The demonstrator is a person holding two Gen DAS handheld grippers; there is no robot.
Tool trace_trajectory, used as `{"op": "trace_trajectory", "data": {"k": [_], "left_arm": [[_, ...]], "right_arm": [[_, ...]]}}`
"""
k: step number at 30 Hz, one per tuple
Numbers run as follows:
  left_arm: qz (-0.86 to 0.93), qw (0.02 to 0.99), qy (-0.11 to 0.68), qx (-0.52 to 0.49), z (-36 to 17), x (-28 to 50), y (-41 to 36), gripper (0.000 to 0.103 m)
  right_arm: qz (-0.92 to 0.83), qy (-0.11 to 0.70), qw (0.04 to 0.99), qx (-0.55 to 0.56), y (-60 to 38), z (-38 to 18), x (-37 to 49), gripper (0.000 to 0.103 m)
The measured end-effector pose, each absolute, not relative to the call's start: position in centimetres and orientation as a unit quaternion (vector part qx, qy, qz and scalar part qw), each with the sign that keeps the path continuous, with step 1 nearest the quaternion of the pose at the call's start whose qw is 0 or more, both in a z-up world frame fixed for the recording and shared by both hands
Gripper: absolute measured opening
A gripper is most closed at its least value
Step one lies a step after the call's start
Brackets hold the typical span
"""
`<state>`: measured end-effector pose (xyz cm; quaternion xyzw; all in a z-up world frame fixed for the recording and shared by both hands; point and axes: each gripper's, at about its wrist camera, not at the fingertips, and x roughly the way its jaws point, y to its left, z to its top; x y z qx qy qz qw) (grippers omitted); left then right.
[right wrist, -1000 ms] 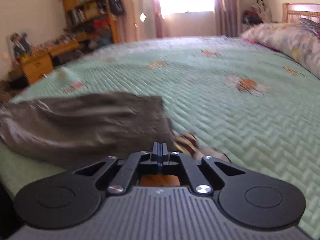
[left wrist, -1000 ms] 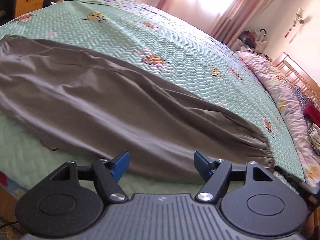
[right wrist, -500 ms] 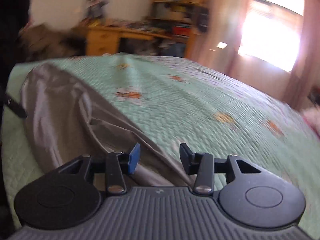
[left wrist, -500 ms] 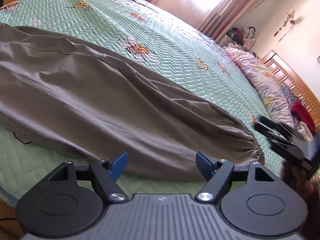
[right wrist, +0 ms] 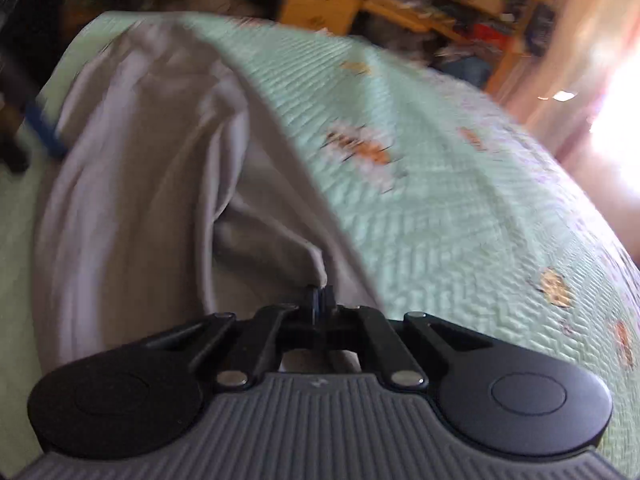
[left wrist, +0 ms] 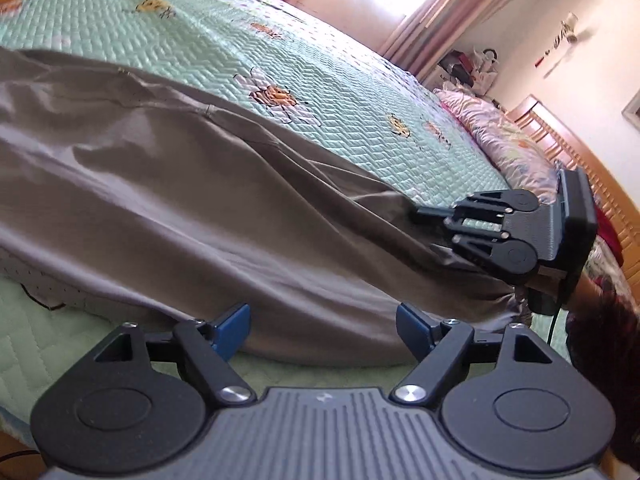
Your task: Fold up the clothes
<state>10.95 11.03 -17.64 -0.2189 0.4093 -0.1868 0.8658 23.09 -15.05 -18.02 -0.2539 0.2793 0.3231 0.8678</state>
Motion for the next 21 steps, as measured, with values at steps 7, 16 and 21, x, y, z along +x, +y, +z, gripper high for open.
{"op": "trace_trajectory", "data": {"k": [7, 16, 21], "left_arm": [[-0.189, 0.865, 0.398, -0.240, -17.6, 10.9, 12.3, 0.083], [-0.186, 0.876, 0.367, -0.251, -15.7, 11.2, 13.1, 0.087], [-0.196, 0.907, 0.333, -0.165, -13.6, 13.0, 10.7, 0.088]], "right_arm": [[0.256, 0.353, 0.899, -0.039, -19.2, -18.2, 28.1, 0.009], [0.174, 0.343, 0.920, 0.077, -26.5, -16.6, 26.0, 0.019], [0.213, 0.315, 0.925, 0.008, -28.3, -16.2, 20.9, 0.032]]}}
